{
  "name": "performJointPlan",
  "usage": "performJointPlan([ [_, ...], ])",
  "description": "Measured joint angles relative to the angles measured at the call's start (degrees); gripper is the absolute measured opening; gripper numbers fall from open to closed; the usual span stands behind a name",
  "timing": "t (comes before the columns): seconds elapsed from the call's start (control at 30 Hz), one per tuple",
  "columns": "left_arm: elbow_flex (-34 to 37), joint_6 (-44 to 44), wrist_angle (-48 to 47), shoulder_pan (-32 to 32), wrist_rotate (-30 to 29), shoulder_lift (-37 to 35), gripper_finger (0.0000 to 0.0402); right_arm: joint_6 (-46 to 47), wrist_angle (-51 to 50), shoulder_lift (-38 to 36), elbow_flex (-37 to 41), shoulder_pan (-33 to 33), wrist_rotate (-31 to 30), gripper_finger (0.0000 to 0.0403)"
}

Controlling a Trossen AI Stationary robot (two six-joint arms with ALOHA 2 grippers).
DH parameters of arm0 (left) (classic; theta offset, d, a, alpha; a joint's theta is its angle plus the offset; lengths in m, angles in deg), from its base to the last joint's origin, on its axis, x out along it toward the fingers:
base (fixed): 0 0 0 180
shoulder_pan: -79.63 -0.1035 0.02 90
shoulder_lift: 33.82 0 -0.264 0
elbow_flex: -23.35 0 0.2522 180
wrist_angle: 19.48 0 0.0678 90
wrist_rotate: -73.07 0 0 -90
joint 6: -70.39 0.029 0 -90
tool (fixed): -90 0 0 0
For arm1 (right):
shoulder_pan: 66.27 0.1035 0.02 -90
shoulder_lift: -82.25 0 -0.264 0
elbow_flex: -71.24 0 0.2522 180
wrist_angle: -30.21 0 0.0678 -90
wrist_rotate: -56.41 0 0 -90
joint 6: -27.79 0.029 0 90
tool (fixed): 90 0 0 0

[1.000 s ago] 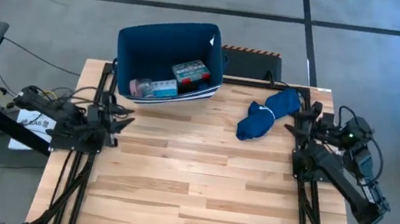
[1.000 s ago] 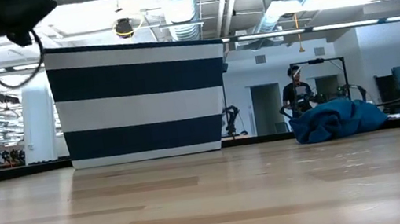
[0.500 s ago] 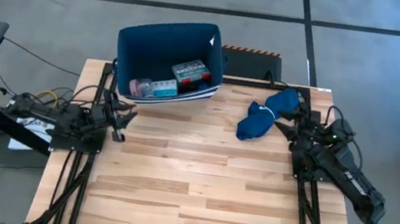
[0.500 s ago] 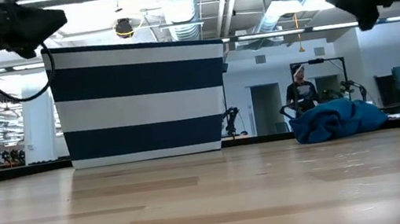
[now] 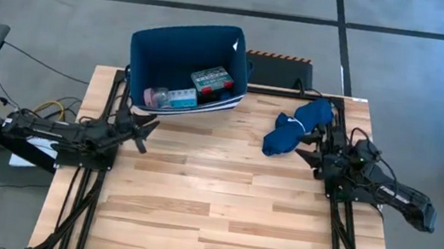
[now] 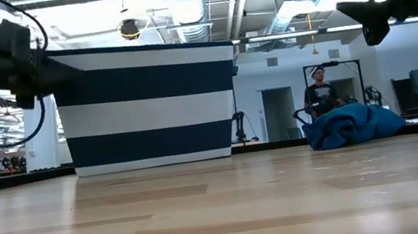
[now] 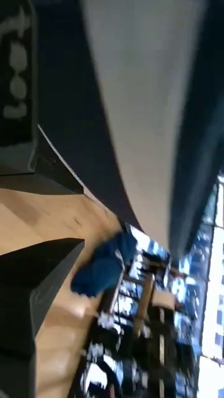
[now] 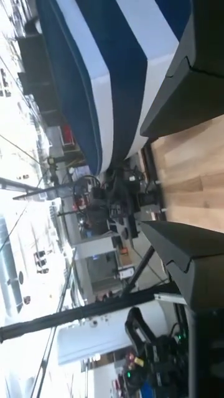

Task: Pick & place medical supplies in basket/bin
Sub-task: Return to Home Position

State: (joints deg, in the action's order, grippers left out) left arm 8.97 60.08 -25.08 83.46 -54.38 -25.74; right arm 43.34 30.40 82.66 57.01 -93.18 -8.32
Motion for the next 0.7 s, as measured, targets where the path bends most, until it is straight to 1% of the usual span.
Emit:
performJointPlan([
  [0.1, 0.02, -1.37, -1.37, 0.02, -2.12, -0.01, 0.0111, -0.49, -0.25, 0.0, 0.0, 2.56, -3.27, 0.0225],
  [0.2, 0.04, -0.98, -1.4, 0.02, -1.76, -0.02, 0.0111, -0.59, -1.96, 0.0, 0.02, 4.78, -4.39, 0.0225],
  [0.27, 0.04, -1.01, -1.74, 0.02, 1.12, -0.02, 0.0111, -1.26, -5.21, 0.0, 0.02, 6.09, -4.38, 0.0225],
  [0.37, 0.04, 1.39, -2.47, 0.02, 8.78, 0.0, 0.0111, -1.88, -10.34, -0.04, 0.04, 8.02, -4.38, 0.0225],
  [0.43, 0.04, 2.88, -2.36, 0.02, 12.17, 0.0, 0.0111, -1.91, -10.13, 0.91, 0.04, 9.14, -4.4, 0.0225],
  [0.53, 0.04, 2.51, -2.83, 0.02, 12.81, 0.0, 0.0111, -1.96, -10.39, 2.0, 0.04, 10.53, -4.41, 0.0225],
  [0.7, 0.07, -3.55, -3.21, 0.02, 13.39, 0.24, 0.0111, -1.96, -10.34, 2.21, 0.06, 11.58, -4.39, 0.0225],
])
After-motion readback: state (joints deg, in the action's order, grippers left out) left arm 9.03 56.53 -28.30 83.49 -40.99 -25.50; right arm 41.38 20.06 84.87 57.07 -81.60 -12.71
